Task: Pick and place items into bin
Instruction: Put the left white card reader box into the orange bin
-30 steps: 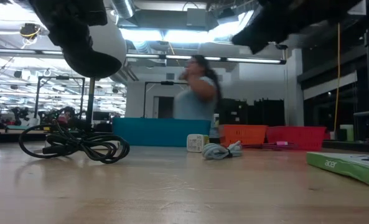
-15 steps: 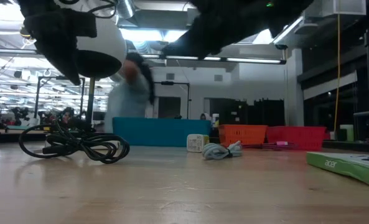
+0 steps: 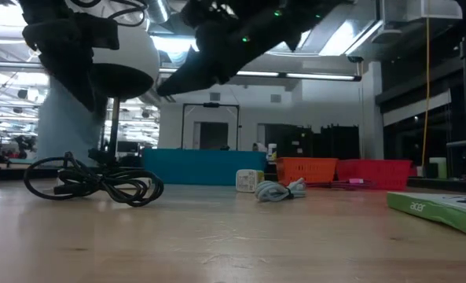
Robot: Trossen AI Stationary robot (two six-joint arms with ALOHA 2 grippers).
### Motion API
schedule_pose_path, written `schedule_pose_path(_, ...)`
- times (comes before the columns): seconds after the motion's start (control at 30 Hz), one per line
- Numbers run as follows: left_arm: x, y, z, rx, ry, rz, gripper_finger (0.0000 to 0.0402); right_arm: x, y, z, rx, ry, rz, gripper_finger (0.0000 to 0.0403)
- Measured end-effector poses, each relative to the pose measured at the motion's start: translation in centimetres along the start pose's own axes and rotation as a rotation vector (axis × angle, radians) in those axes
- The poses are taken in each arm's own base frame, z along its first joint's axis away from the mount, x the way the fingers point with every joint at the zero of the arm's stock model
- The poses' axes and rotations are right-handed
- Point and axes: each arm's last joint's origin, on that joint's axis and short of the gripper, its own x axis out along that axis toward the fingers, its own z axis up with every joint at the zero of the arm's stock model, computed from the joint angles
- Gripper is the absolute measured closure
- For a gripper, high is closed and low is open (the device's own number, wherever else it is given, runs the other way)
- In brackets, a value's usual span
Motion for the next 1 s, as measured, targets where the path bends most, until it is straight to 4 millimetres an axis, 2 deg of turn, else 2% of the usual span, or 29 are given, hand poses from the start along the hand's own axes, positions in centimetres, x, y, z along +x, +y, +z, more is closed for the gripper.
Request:
schedule_pose_path(0.13, 0.0, 0.0, 0.0, 0.002, -0.001, 0.002, 0.0396, 0.5, -0.3, 0.4, -0.021, 0.025, 0.005, 0.0321)
schedule_pose_path(0.4, 0.0, 0.0, 0.0, -0.006, -0.002, 0.003, 0.0360, 2.0, 0.3, -1.1, -0.012, 0.060, 0.084, 0.0283)
schedule_pose_path(0.8, 0.7, 0.0, -0.3, 0.022, 0.067, 0.041, 0.0240, 2.3, 0.3, -1.6, -0.019, 0.069, 0.100, 0.0279)
schedule_pose_path(1.0, 1.5, -0.4, -0.2, 0.031, 0.117, 0.055, 0.0208, 2.3, -0.1, -1.9, -0.020, 0.092, 0.102, 0.0279)
